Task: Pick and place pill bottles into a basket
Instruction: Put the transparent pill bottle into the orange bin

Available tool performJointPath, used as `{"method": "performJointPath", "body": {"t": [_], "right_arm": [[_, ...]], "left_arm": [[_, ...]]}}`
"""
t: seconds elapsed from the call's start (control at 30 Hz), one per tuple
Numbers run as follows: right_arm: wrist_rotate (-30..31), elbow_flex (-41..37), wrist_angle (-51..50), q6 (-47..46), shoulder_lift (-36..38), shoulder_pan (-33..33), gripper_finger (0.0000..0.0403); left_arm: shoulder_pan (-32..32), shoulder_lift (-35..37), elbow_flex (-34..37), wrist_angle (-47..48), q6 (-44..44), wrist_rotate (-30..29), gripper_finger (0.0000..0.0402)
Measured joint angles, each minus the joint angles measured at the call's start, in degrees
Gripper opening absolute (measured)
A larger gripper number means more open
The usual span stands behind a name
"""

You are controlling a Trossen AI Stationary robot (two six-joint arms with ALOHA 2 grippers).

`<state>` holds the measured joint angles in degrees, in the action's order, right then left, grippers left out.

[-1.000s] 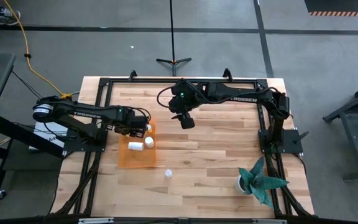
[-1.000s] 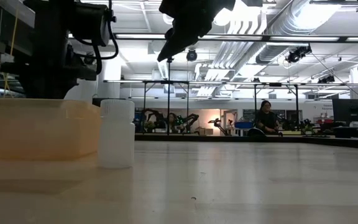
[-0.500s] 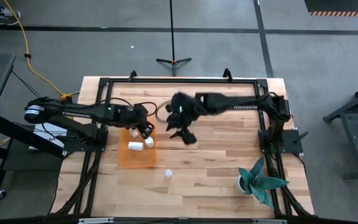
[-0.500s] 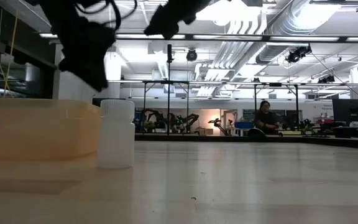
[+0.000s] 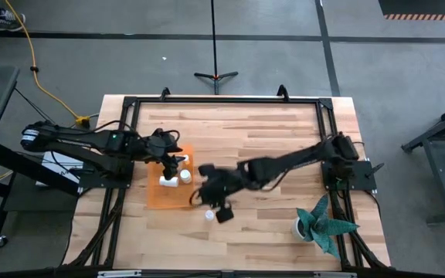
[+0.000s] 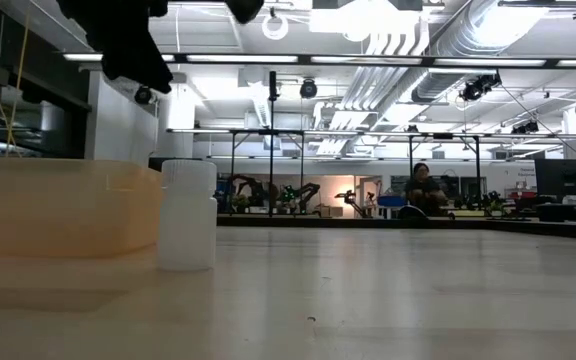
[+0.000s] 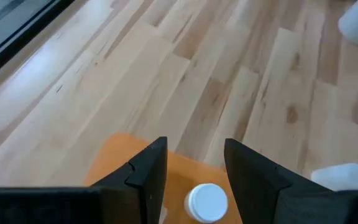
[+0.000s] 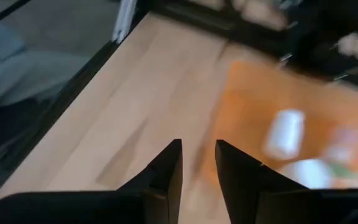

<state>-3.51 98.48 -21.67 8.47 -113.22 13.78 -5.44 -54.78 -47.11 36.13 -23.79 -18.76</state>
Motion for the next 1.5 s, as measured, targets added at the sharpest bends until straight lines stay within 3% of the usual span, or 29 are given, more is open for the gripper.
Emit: {"method": "performJointPath", "body": {"t": [0.33, 0.43, 0.63, 0.77, 0.93, 1.07, 1.5], "right_arm": [[3.3, 0.0, 6.8, -4.8, -6.5, 6.3, 0.0105], [4.8, 0.0, 6.4, -3.9, -6.5, 7.5, 0.0139], [13.7, 0.1, 4.0, -2.7, -9.0, 9.0, 0.0237], [16.3, 0.0, 1.9, -7.6, -11.7, 8.0, 0.0276], [12.6, 0.0, 0.5, -15.2, -12.2, 6.0, 0.0283], [8.9, 0.0, -4.4, -16.0, -12.2, 5.5, 0.0280], [9.0, 0.0, -6.9, -16.0, -12.2, 5.7, 0.0269]], "left_arm": [[-1.1, 1.4, 0.0, 0.9, -0.4, 3.1, 0.0195], [-1.1, 1.6, 0.0, 1.6, -0.4, 3.2, 0.0195], [-1.0, 1.6, 0.0, 1.3, 0.4, 3.2, 0.0195], [-1.0, 1.6, 0.0, 0.6, 1.6, 3.2, 0.0195], [-1.0, 1.6, 0.0, 0.0, 3.1, 3.2, 0.0195], [-1.0, 1.6, 0.0, 0.0, 3.2, 3.2, 0.0195], [-1.0, 1.6, 0.0, 0.0, 3.2, 3.1, 0.0195]]}}
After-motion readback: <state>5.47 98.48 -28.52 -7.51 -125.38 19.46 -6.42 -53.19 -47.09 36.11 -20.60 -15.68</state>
